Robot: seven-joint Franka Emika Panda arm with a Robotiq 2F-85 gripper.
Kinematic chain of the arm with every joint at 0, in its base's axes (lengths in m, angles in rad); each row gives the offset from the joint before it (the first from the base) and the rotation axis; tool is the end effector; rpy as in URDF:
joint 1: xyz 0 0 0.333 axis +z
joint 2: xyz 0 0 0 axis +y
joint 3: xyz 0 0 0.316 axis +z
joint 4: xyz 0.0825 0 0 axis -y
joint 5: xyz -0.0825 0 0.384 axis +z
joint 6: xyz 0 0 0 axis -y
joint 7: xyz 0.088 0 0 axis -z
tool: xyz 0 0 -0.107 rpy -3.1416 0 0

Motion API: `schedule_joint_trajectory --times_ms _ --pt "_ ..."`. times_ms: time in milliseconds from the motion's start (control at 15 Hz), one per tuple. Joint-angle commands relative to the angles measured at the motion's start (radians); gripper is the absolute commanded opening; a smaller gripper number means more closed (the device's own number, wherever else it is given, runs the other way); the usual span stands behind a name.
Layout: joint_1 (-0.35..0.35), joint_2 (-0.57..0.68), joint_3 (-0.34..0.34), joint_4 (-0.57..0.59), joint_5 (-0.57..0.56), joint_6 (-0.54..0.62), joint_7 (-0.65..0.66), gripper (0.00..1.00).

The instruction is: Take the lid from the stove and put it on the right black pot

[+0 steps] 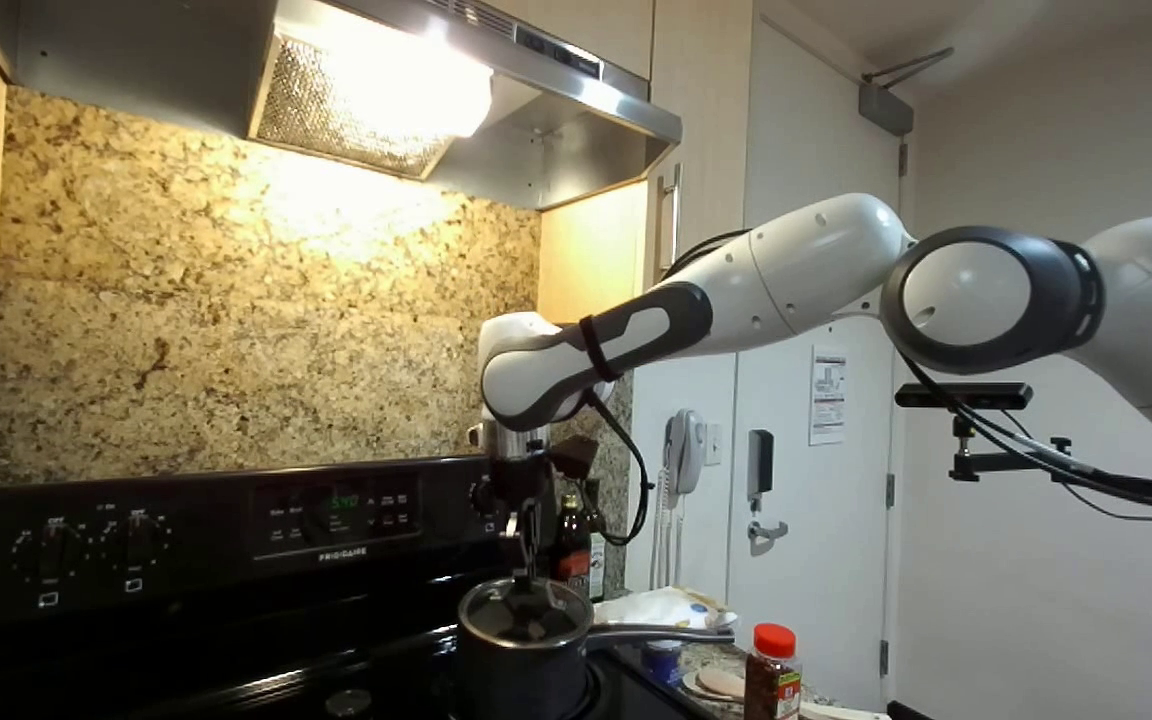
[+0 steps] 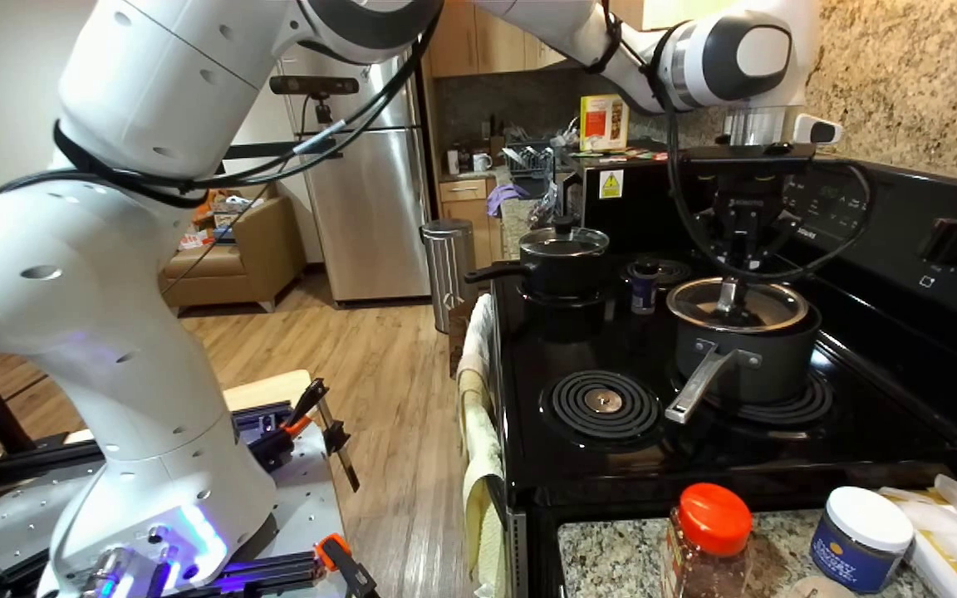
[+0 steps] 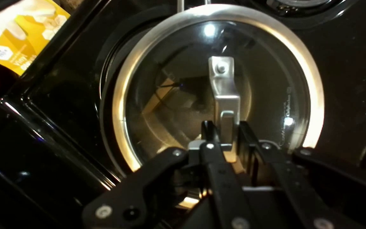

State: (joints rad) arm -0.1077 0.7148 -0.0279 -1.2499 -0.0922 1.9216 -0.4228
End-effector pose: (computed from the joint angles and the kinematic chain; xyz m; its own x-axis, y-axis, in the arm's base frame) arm 0.7322 -0.1013 0.3362 0.9447 0.3173 -0.0832 0.3235 -0.9432 0.0757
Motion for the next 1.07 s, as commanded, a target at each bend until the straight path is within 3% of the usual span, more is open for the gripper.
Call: schedule_joint_trajectory --times_ms 0,1000 --pt "-0.023 -0.033 0.017 -0.070 0.000 0.071 -0.020 0.05" --pt "-0.037 -0.010 0.014 -0.041 -0.011 0.086 -0.022 0.05"
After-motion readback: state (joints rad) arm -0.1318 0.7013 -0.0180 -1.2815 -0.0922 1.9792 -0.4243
